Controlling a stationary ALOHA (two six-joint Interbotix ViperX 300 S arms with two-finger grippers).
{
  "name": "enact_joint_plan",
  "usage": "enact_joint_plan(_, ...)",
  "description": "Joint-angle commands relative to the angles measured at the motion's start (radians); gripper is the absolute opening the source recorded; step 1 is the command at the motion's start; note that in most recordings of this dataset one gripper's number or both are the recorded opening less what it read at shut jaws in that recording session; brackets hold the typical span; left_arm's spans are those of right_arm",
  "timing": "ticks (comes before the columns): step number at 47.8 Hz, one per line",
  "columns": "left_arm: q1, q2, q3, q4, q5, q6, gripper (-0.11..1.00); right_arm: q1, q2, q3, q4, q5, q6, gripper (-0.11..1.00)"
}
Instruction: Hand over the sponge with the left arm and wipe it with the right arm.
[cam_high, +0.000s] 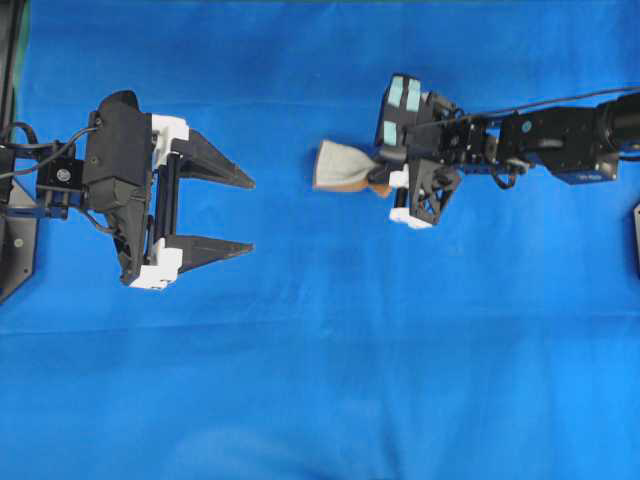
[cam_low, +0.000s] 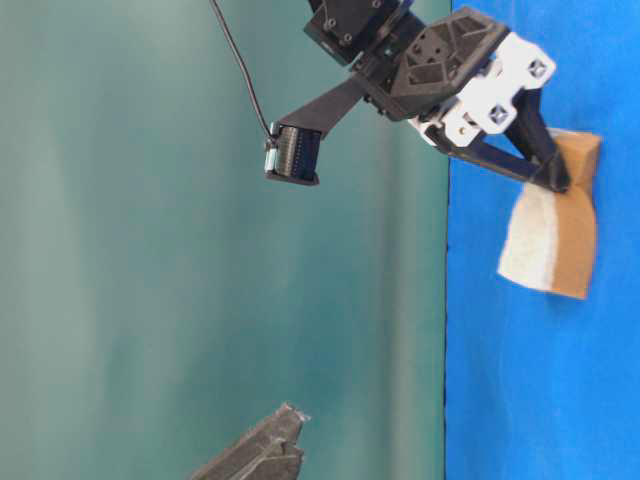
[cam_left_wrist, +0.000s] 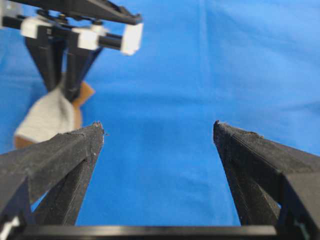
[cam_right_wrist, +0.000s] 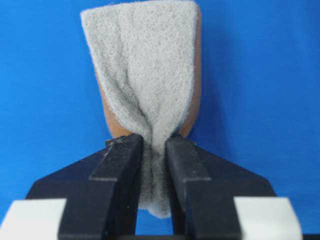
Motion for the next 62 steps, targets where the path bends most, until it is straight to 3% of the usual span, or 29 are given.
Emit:
enact_joint_plan(1, -0.003, -0.006, 0.000, 0.002, -0.011, 0.000, 0.89, -0.025, -0.026, -0.006, -0.011, -0.003, -0.003, 0.24)
enact_joint_plan(9, -0.003, -0.005, -0.002, 0.002, -0.012, 0.000, 0.89, 0.021, -0.026, -0.005, -0.003, -0.005, 0.012, 0.24)
enact_joint_plan(25, -0.003, -0.005, -0.002, 0.002, -0.014, -0.002, 0.89, 0.281, -0.025, -0.014, 0.087, 0.000, 0.087, 0.24)
enact_joint_plan(35, -0.003, -0.005, -0.002, 0.003, -0.014, -0.002, 0.89, 0.385, -0.025, -0.040, 0.094, 0.018, 0.156, 0.24)
enact_joint_plan(45, -0.003, -0.005, -0.002, 0.002, -0.014, -0.002, 0.89, 0.388, -0.026, -0.049, 0.087, 0.037, 0.161, 0.24)
enact_joint_plan(53, -0.003, -0.005, 0.000, 0.002, -0.014, -0.002, 0.89, 0.334, -0.026, -0.044, 0.074, 0.037, 0.150, 0.24)
enact_joint_plan(62, -0.003, -0.005, 0.000, 0.002, -0.014, -0.002, 0.89, 0.204, -0.038, -0.023, -0.015, 0.038, 0.147, 0.24)
